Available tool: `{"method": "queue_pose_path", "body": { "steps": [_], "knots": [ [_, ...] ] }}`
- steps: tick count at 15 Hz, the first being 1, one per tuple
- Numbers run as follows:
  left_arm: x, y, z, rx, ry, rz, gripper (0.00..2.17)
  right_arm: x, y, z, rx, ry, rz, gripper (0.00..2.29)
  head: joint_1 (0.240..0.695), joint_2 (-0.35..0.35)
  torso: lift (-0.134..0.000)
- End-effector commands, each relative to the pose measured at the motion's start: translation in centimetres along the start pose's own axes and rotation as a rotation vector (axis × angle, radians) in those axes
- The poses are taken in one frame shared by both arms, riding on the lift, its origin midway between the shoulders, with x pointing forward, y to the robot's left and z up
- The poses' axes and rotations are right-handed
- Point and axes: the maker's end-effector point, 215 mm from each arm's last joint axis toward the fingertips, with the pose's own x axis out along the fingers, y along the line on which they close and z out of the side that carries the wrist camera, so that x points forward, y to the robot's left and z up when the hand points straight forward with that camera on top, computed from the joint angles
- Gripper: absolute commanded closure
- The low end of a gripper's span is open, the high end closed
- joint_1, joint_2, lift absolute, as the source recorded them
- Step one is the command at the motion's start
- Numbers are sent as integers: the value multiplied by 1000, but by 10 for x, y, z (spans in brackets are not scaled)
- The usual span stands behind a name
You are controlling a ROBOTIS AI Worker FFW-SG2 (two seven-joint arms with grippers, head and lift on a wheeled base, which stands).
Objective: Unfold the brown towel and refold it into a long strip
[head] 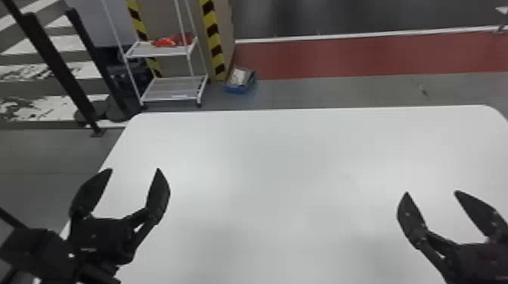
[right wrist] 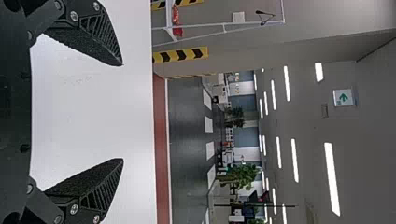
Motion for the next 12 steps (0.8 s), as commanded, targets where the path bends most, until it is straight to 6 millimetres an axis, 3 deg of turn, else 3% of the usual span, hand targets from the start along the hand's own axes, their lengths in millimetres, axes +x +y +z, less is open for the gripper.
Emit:
{"method": "queue_pose_path", "body": {
  "steps": [1,12],
  "knots": [
    [0,1,-2,0,2,2,100,3,-1,-3,15,6,1,167,695,152,-123],
    [6,-8,-2,-10,-4,-12,100,5,-3,2,5,-10,1,167,695,143,-123]
  ]
}}
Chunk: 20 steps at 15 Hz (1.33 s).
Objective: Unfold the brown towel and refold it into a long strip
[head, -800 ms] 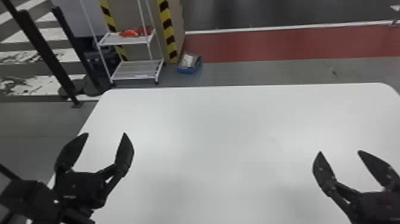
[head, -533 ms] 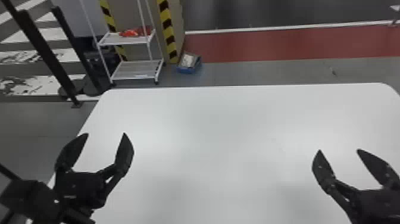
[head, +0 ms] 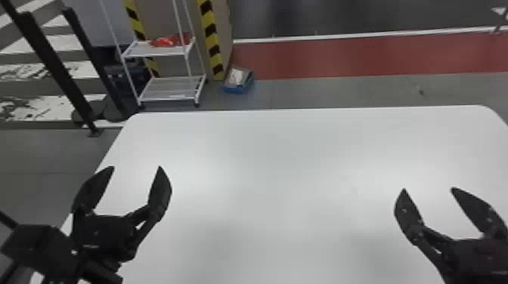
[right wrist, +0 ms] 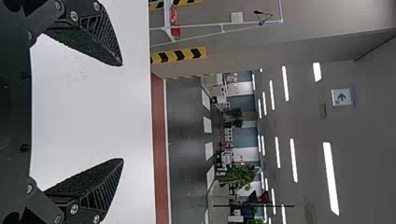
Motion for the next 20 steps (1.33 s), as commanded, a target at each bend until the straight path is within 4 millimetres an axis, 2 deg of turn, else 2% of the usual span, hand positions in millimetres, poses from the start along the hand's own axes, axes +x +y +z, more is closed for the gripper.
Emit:
{"method": "queue_pose_path", "body": {
  "steps": [1,10,20],
  "knots": [
    [0,-3,-1,-4,2,-5,100,-1,0,-1,1,0,-1,167,695,141,-123],
    [-4,-9,0,-10,5,-20,100,-4,4,4,-6,-8,13,167,695,136,-123],
    [1,-7,-7,-6,24,-15,100,3,6,1,-18,-6,18,167,695,138,-123]
  ]
}}
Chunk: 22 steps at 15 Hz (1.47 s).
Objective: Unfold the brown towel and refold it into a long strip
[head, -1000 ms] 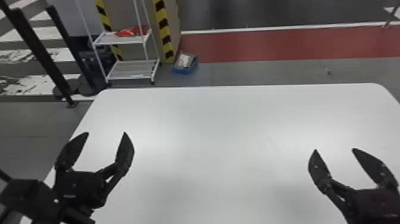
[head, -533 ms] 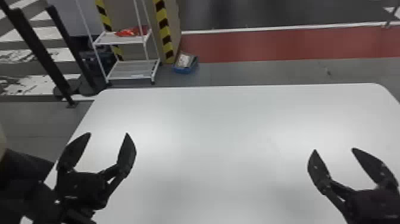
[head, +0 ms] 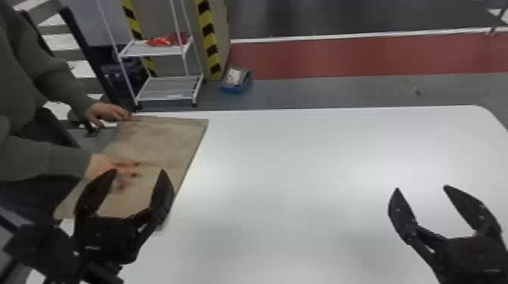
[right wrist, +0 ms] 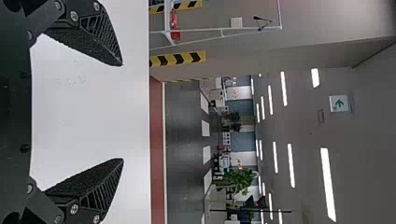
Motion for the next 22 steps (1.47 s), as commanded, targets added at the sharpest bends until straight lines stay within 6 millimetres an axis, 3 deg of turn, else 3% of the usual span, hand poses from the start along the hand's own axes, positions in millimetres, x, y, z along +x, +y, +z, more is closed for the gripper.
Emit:
{"method": "queue_pose_path", "body": {
  "steps": [1,22],
  "knots": [
    [2,0,-1,0,3,1,100,1,-1,-2,0,3,-1,167,695,138,-123],
    [4,-5,-6,-1,15,-9,100,-5,-3,-9,11,18,-4,167,695,130,-123]
  ]
}}
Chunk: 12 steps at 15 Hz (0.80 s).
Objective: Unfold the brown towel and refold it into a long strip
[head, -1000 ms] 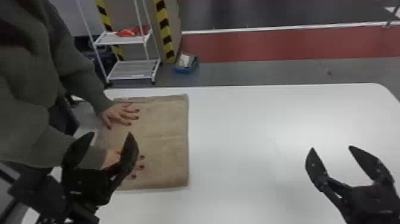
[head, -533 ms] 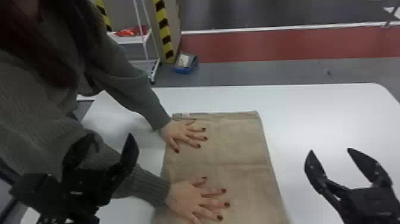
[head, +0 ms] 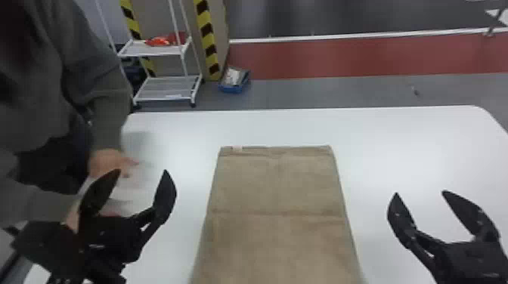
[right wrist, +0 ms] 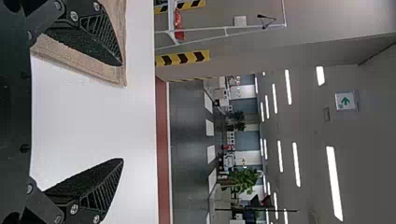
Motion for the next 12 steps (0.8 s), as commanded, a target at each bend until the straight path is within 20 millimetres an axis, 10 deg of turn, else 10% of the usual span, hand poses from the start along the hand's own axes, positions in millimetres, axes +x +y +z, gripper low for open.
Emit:
{"method": "queue_pose_path", "body": {
  "steps": [1,12],
  "knots": [
    [0,0,0,0,-1,-1,100,-1,-1,1,1,-2,-1,167,695,129,-123],
    [0,-4,-3,2,4,-8,107,-3,-4,-1,-7,5,-4,171,695,117,-123]
  ]
}}
